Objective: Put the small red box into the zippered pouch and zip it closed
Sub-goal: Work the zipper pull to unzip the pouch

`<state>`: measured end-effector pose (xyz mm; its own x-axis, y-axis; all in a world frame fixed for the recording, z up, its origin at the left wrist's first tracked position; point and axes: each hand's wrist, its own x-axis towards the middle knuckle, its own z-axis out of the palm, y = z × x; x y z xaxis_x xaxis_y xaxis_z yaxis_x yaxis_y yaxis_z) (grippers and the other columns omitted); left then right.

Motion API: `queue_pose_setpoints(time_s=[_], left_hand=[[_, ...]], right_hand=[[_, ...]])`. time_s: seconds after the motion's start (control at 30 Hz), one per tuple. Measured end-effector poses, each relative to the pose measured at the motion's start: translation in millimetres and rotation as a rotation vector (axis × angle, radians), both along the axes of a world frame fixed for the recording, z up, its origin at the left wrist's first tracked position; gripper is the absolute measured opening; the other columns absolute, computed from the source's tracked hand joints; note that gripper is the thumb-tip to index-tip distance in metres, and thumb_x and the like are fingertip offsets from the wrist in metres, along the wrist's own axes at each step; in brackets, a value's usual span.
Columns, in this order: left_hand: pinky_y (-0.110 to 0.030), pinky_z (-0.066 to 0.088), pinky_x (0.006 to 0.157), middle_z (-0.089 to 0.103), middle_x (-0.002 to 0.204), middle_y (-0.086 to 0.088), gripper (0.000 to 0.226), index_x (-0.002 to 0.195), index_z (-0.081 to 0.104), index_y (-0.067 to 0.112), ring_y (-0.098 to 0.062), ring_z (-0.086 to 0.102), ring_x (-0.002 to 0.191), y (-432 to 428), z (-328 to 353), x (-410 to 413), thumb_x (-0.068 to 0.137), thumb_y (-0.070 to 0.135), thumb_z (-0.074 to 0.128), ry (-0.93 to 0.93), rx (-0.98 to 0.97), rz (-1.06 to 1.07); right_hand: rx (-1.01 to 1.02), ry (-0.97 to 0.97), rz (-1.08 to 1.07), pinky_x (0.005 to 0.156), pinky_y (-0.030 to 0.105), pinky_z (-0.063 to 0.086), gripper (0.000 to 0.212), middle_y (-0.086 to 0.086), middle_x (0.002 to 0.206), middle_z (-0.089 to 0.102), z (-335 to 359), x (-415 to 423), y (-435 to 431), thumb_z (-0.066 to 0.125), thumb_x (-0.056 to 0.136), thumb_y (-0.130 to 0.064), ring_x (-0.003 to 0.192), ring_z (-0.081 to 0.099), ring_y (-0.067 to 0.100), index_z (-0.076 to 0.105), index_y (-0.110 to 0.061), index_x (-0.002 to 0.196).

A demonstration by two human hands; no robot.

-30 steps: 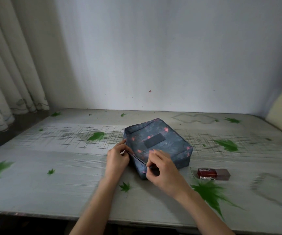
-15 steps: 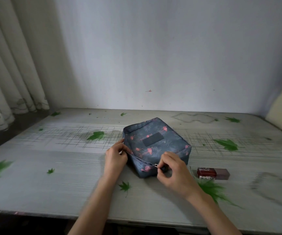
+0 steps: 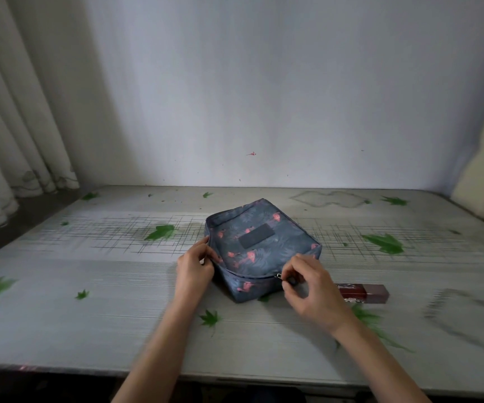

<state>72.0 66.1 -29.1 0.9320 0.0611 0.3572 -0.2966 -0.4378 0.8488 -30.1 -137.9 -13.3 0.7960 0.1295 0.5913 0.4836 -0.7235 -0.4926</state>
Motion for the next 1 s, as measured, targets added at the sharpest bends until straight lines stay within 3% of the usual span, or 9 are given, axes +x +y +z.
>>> queue_pose_setpoints(time_s=[0.1, 0.23, 0.3, 0.4, 0.5, 0.67, 0.73, 0.9, 1.0], left_hand=[[-0.032, 0.045, 0.090, 0.067, 0.109, -0.012, 0.039, 0.064, 0.056, 0.020, -0.026, 0.059, 0.108, -2.0, 0.3, -2.7, 0.072, -0.016, 0.042, 0.019, 0.011, -0.011], [-0.031, 0.044, 0.067, 0.063, 0.087, -0.002, 0.027, 0.107, 0.055, 0.011, -0.019, 0.057, 0.078, -7.9, 4.3, -10.6, 0.088, 0.000, 0.039, 0.109, -0.068, 0.004], [-0.028, 0.040, 0.073, 0.061, 0.103, -0.004, 0.028, 0.120, 0.046, 0.008, -0.018, 0.054, 0.088, -13.0, 6.7, -17.9, 0.094, 0.014, 0.038, 0.136, -0.108, -0.009], [-0.036, 0.036, 0.102, 0.044, 0.134, -0.014, 0.047, 0.134, 0.029, 0.006, -0.024, 0.044, 0.121, -22.5, 3.9, -30.2, 0.094, 0.025, 0.042, 0.242, -0.210, -0.101], [-0.049, 0.030, 0.110, 0.034, 0.143, -0.018, 0.060, 0.140, 0.018, 0.008, -0.030, 0.034, 0.132, -31.4, 0.2, -40.0, 0.090, 0.017, 0.050, 0.301, -0.281, -0.175], [-0.046, 0.026, 0.113, 0.024, 0.150, -0.014, 0.070, 0.144, 0.002, 0.013, -0.028, 0.029, 0.136, -32.9, 10.5, -40.1, 0.090, 0.004, 0.045, 0.353, -0.351, -0.201], [-0.044, 0.026, 0.114, 0.021, 0.151, -0.012, 0.068, 0.144, -0.001, 0.013, -0.027, 0.028, 0.136, -29.6, 14.4, -35.8, 0.092, 0.008, 0.043, 0.384, -0.363, -0.208], [-0.032, 0.034, 0.103, 0.036, 0.144, -0.011, 0.054, 0.141, 0.022, 0.015, -0.022, 0.042, 0.121, -20.1, 22.2, -25.1, 0.092, 0.016, 0.044, 0.361, -0.325, -0.174], [-0.038, 0.030, 0.110, 0.032, 0.147, -0.010, 0.054, 0.142, 0.020, 0.017, -0.026, 0.037, 0.130, -11.5, 22.4, -21.0, 0.093, 0.020, 0.044, 0.360, -0.309, -0.178]], right_hand=[[-0.001, -0.009, -0.024, 0.073, 0.018, 0.036, 0.011, -0.008, 0.075, 0.048, 3.2, 0.4, -2.9, 0.059, 0.077, -0.018, 0.074, 0.043, 0.004, 0.057, -0.016, 0.088], [0.081, -0.093, -0.203, 0.076, 0.012, 0.033, 0.010, -0.008, 0.084, 0.049, 13.0, 13.1, -11.1, 0.056, 0.084, -0.018, 0.079, 0.045, 0.004, 0.059, -0.013, 0.091], [0.096, -0.094, -0.354, 0.079, 0.014, 0.033, 0.015, -0.003, 0.097, 0.050, 17.3, 26.6, -18.9, 0.056, 0.086, -0.016, 0.089, 0.044, 0.010, 0.058, -0.011, 0.100], [0.181, 0.131, -0.485, 0.079, 0.027, 0.041, 0.024, -0.001, 0.103, 0.050, 22.6, 45.6, -32.1, 0.054, 0.088, -0.023, 0.096, 0.047, 0.014, 0.053, -0.013, 0.110], [0.251, 0.340, -0.469, 0.071, 0.027, 0.041, 0.016, 0.001, 0.088, 0.058, 23.1, 57.0, -37.5, 0.055, 0.088, -0.023, 0.083, 0.056, 0.019, 0.060, -0.010, 0.094], [0.293, 0.361, -0.442, 0.053, 0.020, 0.034, 0.024, -0.003, 0.064, 0.057, 19.2, 52.6, -36.4, 0.058, 0.084, -0.016, 0.063, 0.054, 0.014, 0.054, -0.019, 0.061], [0.319, 0.373, -0.437, 0.052, 0.019, 0.036, 0.024, -0.003, 0.061, 0.057, 20.6, 48.4, -34.3, 0.059, 0.082, -0.016, 0.062, 0.055, 0.015, 0.054, -0.017, 0.059], [0.359, 0.417, -0.357, 0.049, 0.020, 0.038, 0.021, -0.009, 0.060, 0.062, 17.3, 32.6, -17.2, 0.058, 0.084, -0.020, 0.056, 0.057, 0.004, 0.055, -0.017, 0.064], [0.311, 0.412, -0.342, 0.052, 0.023, 0.041, 0.021, -0.011, 0.061, 0.063, 17.4, 24.6, -8.0, 0.056, 0.086, -0.028, 0.060, 0.059, 0.008, 0.055, -0.017, 0.068]])
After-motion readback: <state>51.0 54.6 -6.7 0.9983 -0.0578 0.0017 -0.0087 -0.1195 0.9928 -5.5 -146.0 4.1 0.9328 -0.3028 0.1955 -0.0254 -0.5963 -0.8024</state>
